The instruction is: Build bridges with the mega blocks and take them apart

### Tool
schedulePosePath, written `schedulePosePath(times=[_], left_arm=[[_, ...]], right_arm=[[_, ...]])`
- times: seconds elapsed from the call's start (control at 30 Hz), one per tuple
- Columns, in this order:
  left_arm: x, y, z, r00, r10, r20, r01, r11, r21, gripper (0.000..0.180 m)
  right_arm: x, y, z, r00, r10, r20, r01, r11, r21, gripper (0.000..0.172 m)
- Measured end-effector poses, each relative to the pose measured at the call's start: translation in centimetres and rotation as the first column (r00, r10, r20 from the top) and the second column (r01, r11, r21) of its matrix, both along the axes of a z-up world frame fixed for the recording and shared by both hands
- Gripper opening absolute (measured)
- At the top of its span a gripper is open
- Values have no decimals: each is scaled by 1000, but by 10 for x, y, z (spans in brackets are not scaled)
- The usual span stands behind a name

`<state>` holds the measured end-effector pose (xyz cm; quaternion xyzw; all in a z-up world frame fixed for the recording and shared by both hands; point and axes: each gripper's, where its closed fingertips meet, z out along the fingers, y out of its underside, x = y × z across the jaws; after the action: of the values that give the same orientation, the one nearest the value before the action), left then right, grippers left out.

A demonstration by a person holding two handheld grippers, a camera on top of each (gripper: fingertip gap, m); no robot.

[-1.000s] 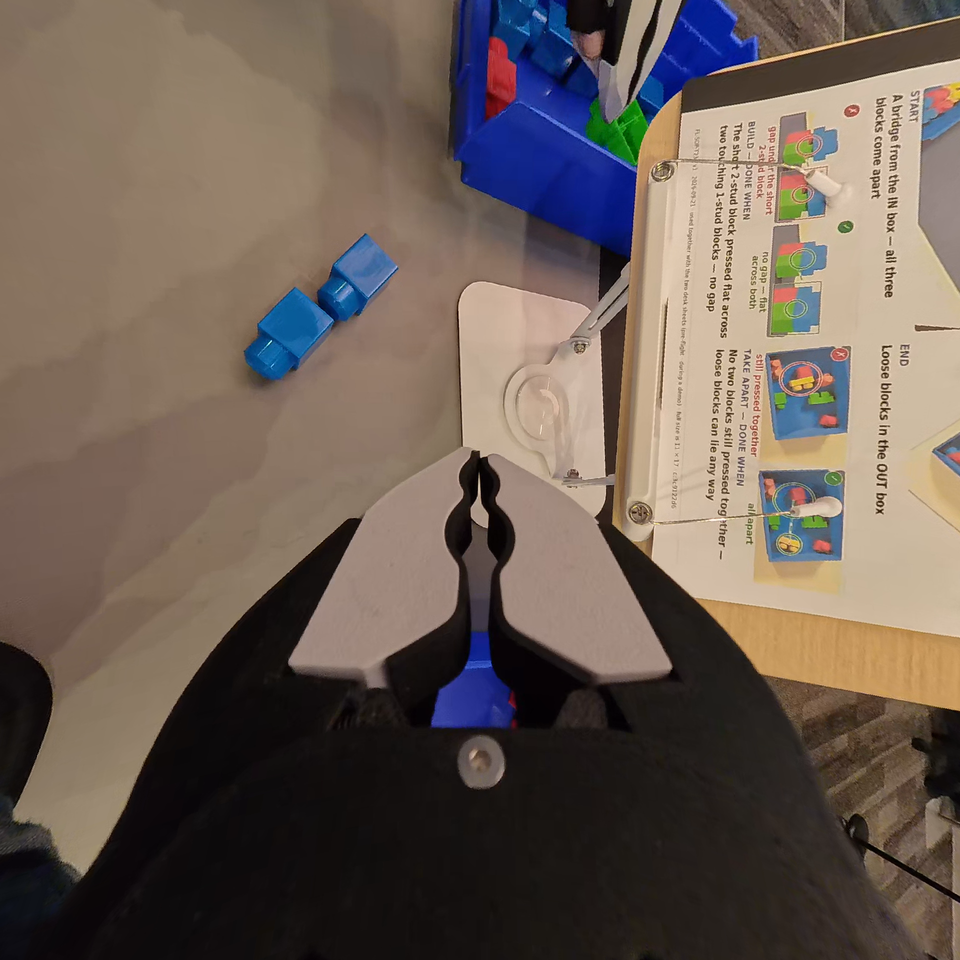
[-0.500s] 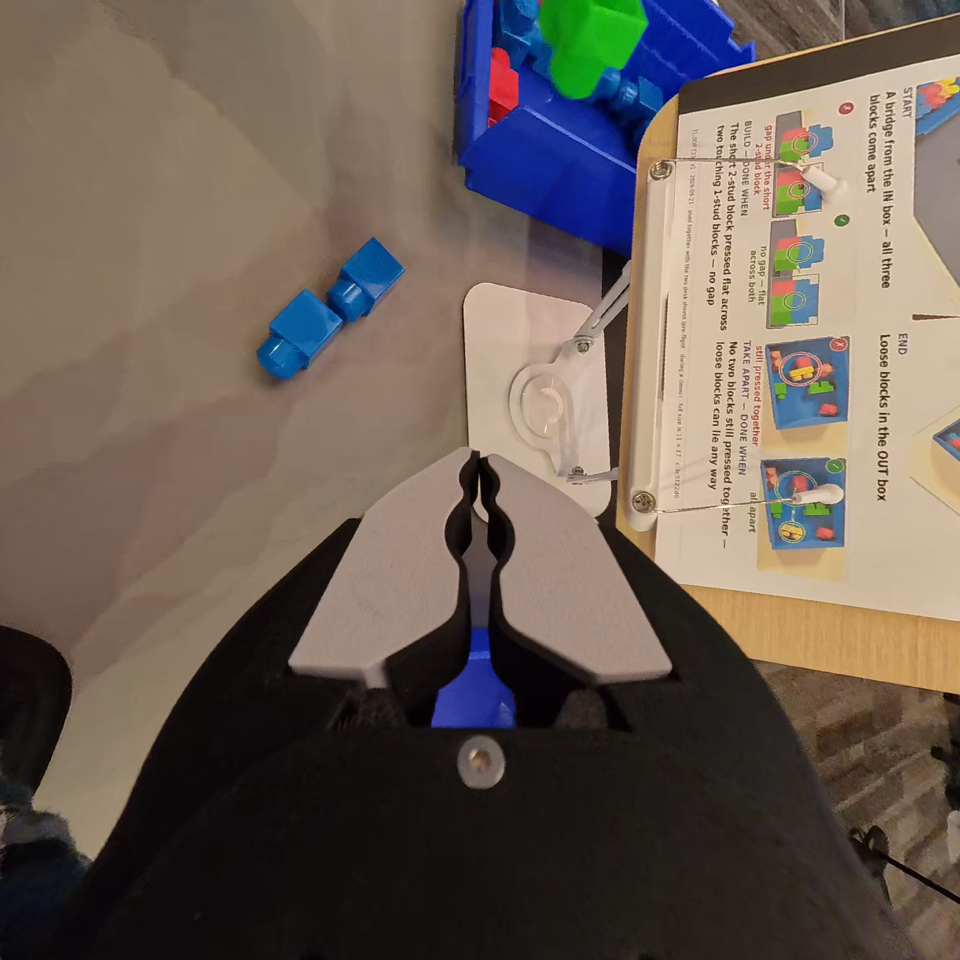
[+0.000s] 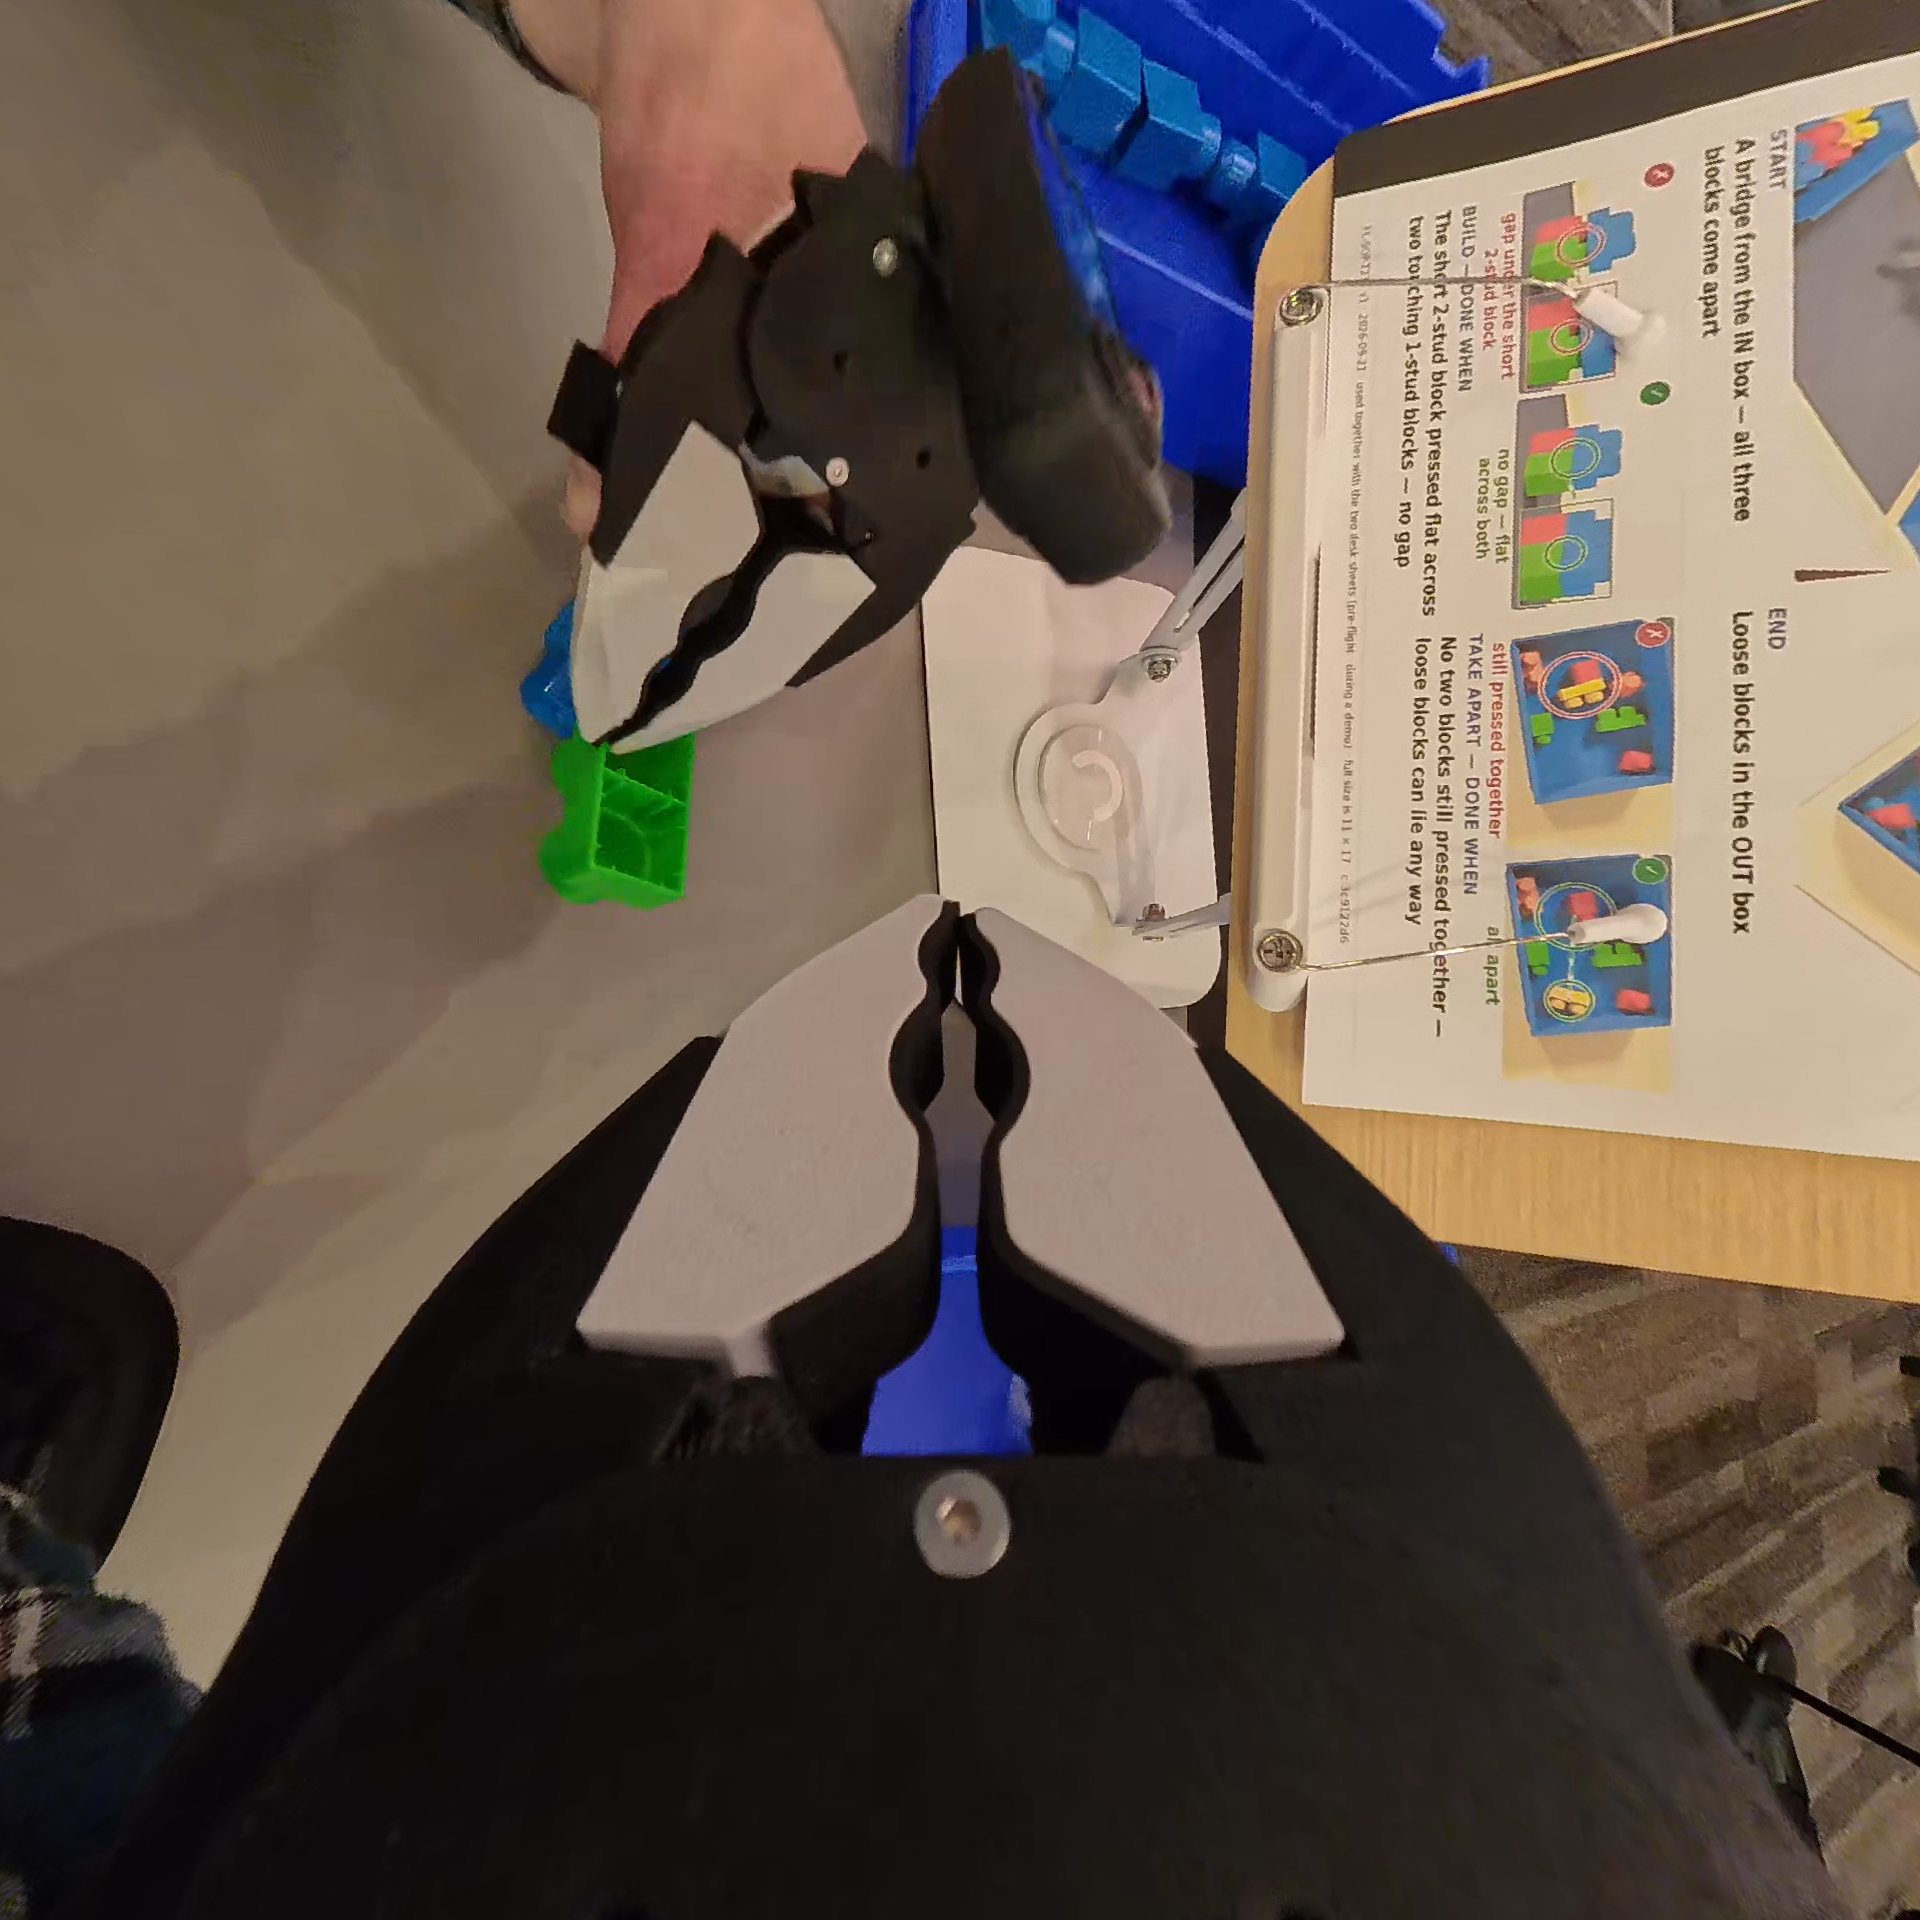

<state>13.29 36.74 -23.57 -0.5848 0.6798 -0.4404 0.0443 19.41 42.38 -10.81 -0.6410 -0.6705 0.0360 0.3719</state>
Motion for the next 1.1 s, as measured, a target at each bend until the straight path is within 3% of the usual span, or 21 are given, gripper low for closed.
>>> schedulePosePath(times=[0.33,0.47,0.63,0.77,0.9,0.97,1.03,1.1], left_arm=[[-5,39,-37,981,123,-151,-127,992,-13,11],[-13,58,-24,978,177,-114,-173,984,44,21],[-40,64,-1,987,128,-101,-99,963,252,35],[-69,62,3,986,43,-163,39,883,468,44],[-79,48,-15,972,-61,-226,172,842,512,49],[-68,29,-19,975,-145,-167,212,830,516,46],[-55,11,-22,969,-215,-121,246,794,556,44],[-52,7,-34,955,-236,-177,295,738,608,43]], right_arm=[[-4,-2,-3,1000,9,18,-8,1000,-8,0],[-2,-3,-1,1000,5,11,-5,1000,-5,0],[-2,-4,-1,1000,8,10,-8,1000,-9,0],[-7,-6,-3,1000,27,12,-27,999,-22,0],[-16,-7,-13,998,54,31,-52,997,-54,0],[-19,-6,-17,997,59,41,-56,996,-67,0],[-20,-5,-20,997,61,47,-58,995,-77,0],[-20,-5,-21,997,62,49,-58,995,-81,0]])
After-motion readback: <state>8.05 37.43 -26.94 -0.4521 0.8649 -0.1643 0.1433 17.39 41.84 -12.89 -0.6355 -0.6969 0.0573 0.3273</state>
